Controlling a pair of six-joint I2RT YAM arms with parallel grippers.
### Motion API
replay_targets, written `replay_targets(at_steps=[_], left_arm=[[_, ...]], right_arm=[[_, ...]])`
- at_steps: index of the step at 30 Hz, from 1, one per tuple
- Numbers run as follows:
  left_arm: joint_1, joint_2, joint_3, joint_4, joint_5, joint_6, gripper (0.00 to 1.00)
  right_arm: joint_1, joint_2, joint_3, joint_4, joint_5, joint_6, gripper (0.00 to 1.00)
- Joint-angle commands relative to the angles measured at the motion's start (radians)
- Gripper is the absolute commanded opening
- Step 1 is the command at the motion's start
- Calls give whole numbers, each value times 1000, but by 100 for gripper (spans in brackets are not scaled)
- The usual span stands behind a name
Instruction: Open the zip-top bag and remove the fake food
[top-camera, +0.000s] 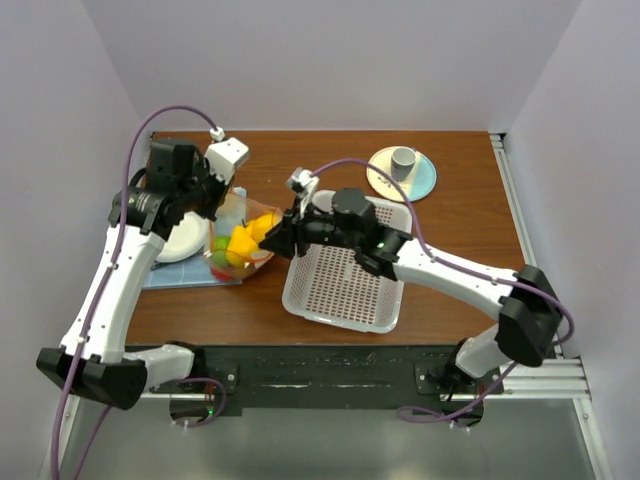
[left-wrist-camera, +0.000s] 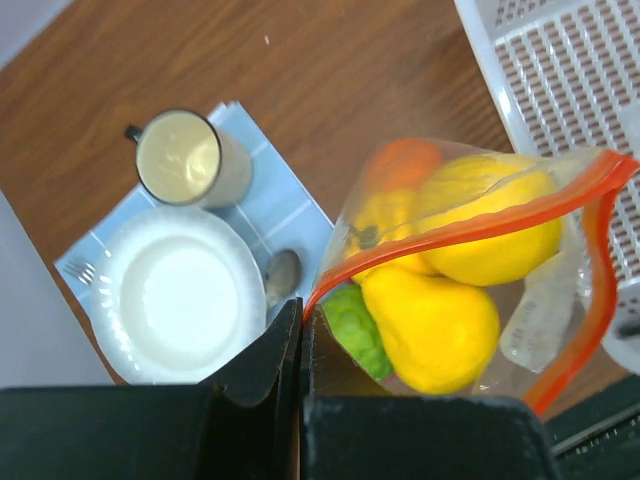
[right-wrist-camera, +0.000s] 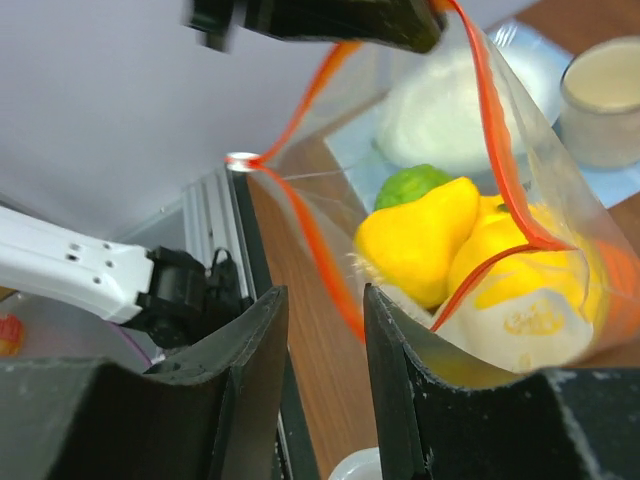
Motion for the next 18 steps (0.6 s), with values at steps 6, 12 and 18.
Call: replay_targets(at_steps=[6,12,18], left_arm=[[-5,-111,-178,19,72,-31,0],[-5,-113,-229,42,133,-46,0],[-3,-113,-148,28,107,-40,0]], right_arm=[[114,148,112,18,154,3,38],[216,229,272,-172,408,-58,46],[231,350,412,-327,519,-49,65]])
